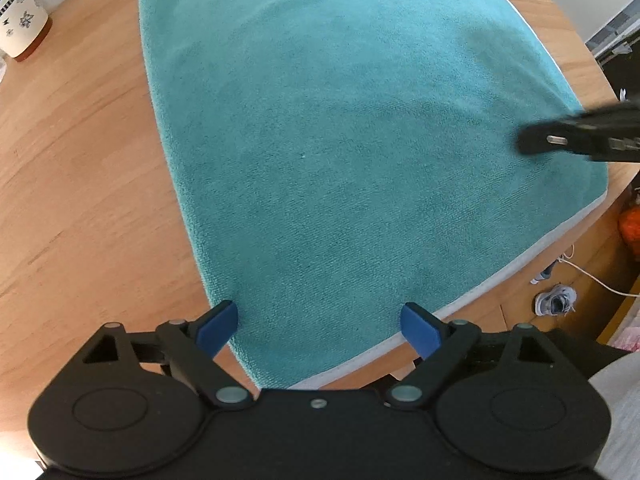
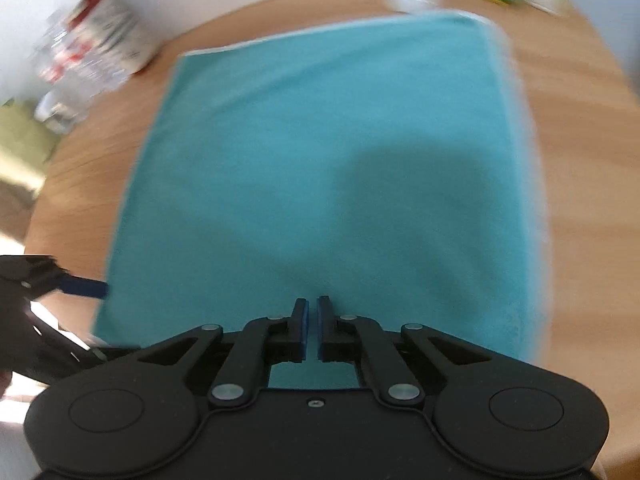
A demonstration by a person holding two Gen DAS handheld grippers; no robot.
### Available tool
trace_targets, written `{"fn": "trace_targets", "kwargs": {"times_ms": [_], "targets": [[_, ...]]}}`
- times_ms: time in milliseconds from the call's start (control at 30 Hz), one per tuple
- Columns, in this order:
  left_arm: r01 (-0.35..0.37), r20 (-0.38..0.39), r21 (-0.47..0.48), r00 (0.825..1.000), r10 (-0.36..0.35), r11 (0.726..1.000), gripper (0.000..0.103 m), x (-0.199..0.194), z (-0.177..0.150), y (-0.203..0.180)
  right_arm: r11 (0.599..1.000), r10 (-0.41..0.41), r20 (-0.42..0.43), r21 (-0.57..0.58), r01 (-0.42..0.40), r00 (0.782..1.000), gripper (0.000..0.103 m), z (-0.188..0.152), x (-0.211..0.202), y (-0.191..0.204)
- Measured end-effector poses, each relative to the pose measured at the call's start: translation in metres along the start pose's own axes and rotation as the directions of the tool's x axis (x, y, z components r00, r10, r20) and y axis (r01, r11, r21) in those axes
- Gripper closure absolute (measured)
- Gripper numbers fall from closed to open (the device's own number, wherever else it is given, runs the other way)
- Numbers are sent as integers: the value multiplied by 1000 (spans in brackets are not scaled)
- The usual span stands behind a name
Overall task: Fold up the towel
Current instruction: 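Grasp the piped towel edge with the right gripper while left grasps nearby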
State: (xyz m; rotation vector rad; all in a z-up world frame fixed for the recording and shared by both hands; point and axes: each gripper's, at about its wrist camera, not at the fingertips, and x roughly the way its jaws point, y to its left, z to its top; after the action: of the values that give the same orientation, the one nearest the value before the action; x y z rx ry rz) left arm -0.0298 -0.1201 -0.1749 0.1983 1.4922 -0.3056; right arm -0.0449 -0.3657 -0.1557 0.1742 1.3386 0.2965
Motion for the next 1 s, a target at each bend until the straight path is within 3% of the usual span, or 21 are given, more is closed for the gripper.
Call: {"fn": "trace_targets", "kwargs": {"times_ms": [133,200,233,267,300,500,600,733,1000], "targets": [[15,2,-13,1000,-15,1000,13,-4,-1,3,993,-97,-24,71,98,995,96,-14,-23,-31],[21,0,-35,1000,-21,999,14,-9,-2,5,991,-107,-12,77,108,994,92,-16,-31,-34],[25,-1,-51,1000,-25,998,14,-14,-9,9,991,-105,0,84,105,994,86,-17,-36,-36],[29,-1,-69,1000,-29,997,14,-20,-18,13,990,-103,1,96,102,995,68,-18,-38,-36],[32,-10,-96,999,-33,995,14,-23,-21,18,989,-100,1,109,100,995,59,-18,-40,-37],[22,-31,-198,999,-29,980,13,-24,-43,48,986,-100,-49,128,106,994,59,-22,-32,-34],[-17,-48,-229,999,6,973,13,-26,-45,60,982,-72,-75,170,84,995,59,-26,-29,-41],[44,-83,-315,994,-74,948,11,-19,-45,67,973,-29,-84,226,48,996,59,-25,-26,-44],[-4,-96,-349,995,-31,937,7,-14,-47,67,987,-54,-108,147,70,993,59,-25,-26,-34]]}}
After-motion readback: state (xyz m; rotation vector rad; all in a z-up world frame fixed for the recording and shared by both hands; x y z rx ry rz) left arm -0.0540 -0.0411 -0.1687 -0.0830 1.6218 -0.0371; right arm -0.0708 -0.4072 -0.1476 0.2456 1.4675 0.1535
